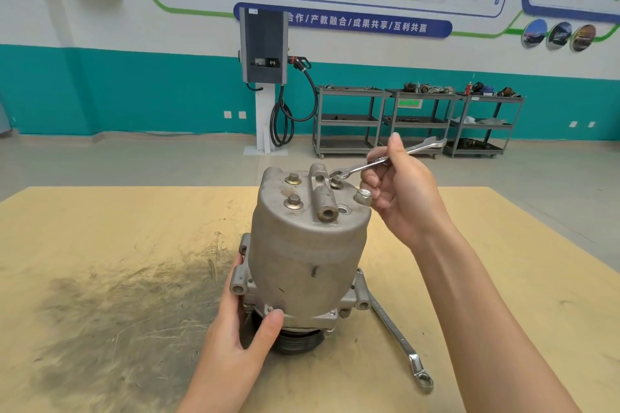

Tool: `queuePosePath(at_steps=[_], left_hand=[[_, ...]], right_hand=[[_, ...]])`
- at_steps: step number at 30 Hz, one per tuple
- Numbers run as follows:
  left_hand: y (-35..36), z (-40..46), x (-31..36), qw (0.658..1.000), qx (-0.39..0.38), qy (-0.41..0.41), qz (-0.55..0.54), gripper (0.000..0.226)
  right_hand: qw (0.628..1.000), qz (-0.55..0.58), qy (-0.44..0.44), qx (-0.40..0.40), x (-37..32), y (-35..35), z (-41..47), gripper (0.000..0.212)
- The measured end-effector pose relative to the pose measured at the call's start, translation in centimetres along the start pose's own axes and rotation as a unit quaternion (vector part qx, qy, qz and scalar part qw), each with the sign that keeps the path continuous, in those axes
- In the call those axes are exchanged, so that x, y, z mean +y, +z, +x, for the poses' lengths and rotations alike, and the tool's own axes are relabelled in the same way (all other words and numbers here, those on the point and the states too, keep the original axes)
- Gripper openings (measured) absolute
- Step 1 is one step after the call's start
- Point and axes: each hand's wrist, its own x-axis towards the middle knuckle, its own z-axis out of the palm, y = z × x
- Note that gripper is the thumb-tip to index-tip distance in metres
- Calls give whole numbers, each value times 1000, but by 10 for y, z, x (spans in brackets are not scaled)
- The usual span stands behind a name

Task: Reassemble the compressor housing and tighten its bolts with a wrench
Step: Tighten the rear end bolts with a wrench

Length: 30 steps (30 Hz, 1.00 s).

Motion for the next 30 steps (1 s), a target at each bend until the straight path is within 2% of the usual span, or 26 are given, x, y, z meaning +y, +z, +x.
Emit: queuePosePath(at_steps=[4, 7, 12, 16, 20, 21, 22, 23, 26, 30], left_hand=[[0, 0, 0, 1000, -4, 1, 5, 101], [0, 0, 1, 1000, -4, 0, 7, 100], [-1, 0, 1, 1000, -4, -3, 10, 103], [0, 0, 2, 1000, -5, 0, 9, 106], [0, 0, 1, 1000, -5, -2, 3, 106], [0, 0, 1, 1000, -3, -2, 0, 103], [0, 1, 0, 1000, -2, -3, -2, 100], [0, 1, -1, 1000, -1, -4, -4, 96], [0, 2, -2, 1000, -1, -9, -6, 92], [1, 2, -1, 1000, -3, -12, -5, 93]], right_hand=[[999, -28, -26, 2, 1, 1, 0, 44], [986, -109, -126, 18, 2, 3, -1, 46], [936, -216, -278, 26, 4, 9, -10, 43], [865, -343, -365, 13, -2, 12, -17, 36], [729, -504, -464, 13, -5, 21, -26, 32], [711, -521, -472, 24, -4, 23, -26, 34], [711, -519, -474, 37, -4, 25, -27, 35], [732, -494, -468, 47, -4, 26, -27, 36], [854, -332, -397, 45, -10, 24, -25, 41], [953, -178, -238, 60, -11, 11, -15, 49]])
